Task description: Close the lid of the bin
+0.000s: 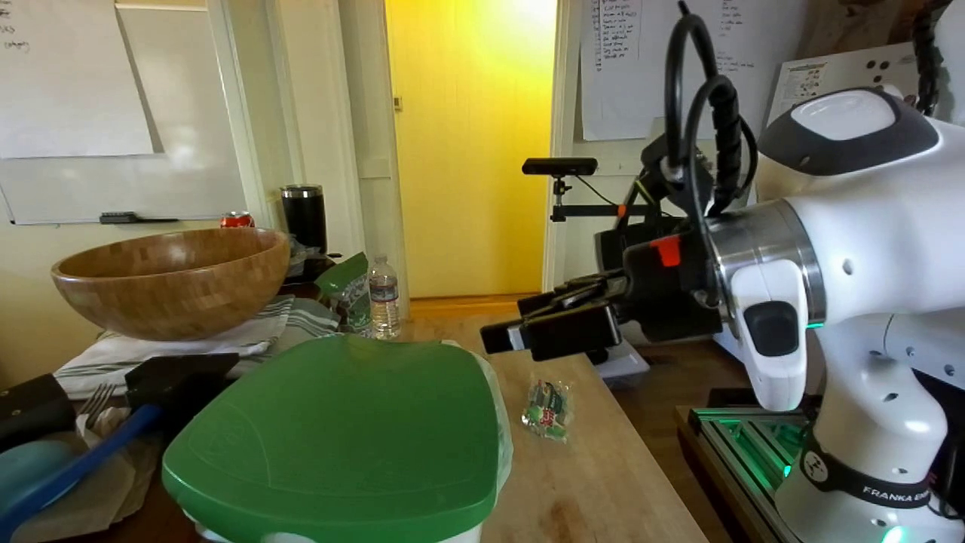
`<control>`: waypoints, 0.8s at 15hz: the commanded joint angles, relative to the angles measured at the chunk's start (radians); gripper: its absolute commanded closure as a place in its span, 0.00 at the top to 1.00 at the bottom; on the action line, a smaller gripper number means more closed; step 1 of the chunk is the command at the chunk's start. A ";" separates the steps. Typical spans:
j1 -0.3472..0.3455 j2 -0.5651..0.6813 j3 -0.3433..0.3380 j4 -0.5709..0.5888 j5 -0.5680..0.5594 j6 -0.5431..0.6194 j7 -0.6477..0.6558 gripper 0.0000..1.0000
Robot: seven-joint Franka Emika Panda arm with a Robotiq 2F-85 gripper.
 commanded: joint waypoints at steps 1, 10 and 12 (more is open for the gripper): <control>-0.004 -0.039 -0.025 -0.012 0.133 0.020 -0.069 1.00; 0.006 -0.100 -0.052 -0.015 0.324 -0.001 -0.168 1.00; 0.007 -0.116 -0.052 -0.016 0.343 -0.004 -0.178 1.00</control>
